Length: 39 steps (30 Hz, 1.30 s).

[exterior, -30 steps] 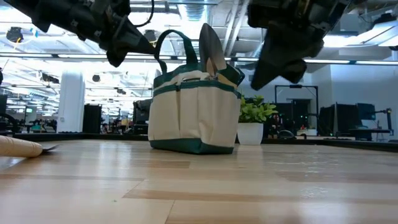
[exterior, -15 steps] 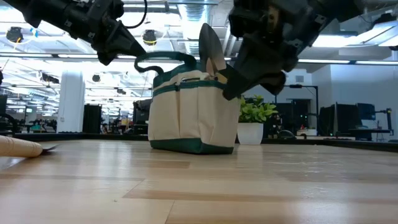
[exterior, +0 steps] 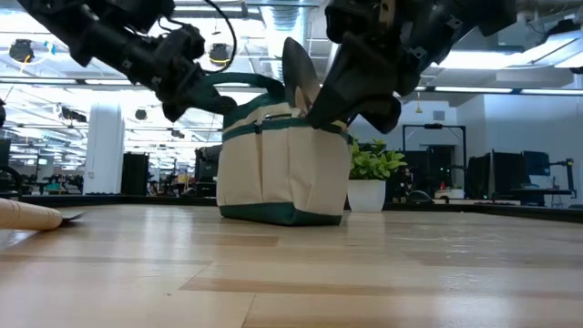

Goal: Pick & Place Garden tools in Gardening bag
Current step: Adjust the gardening bag

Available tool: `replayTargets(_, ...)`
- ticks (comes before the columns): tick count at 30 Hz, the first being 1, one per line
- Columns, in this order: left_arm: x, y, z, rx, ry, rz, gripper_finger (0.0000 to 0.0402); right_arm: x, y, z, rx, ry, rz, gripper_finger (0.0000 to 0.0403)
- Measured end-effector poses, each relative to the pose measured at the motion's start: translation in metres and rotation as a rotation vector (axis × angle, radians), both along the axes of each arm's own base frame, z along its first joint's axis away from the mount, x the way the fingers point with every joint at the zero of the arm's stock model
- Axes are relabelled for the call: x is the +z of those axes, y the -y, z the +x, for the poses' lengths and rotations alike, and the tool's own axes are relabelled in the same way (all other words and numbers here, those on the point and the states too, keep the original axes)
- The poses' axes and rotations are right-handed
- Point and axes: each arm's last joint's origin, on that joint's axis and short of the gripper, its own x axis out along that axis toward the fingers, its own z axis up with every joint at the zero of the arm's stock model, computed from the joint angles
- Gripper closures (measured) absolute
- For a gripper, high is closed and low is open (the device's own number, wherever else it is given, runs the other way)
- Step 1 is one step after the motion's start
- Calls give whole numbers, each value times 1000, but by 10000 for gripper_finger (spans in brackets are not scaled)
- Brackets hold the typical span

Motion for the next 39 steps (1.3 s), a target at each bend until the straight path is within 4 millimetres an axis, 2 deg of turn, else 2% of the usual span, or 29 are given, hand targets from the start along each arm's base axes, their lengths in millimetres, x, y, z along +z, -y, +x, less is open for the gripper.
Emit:
replayTargets(5, -6, -11, 8, -5, 16, -4, 401, -4, -6, 0, -7, -11, 27, 403)
replayTargets(11, -5, -18, 9, -20, 40, -2, 401, -32, -7, 7, -19, -75, 72, 403)
replayTargets(13, -5, -19, 9, -27, 42, -7, 401, -41, -6, 15, -32, -34, 79, 403)
replayTargets(19, -6, -17, 9, -90, 52, -67, 401, -53, 3, 22, -129, -7, 26, 403)
replayTargets(28, -10, -7, 9, -137, 16, -159, 401, -46, 7, 7, -257, -85, -90, 403)
replayTargets(39, -10, 13, 12, -202, 17, -207, 400, -28, 15, -1, -385, -50, -223, 403)
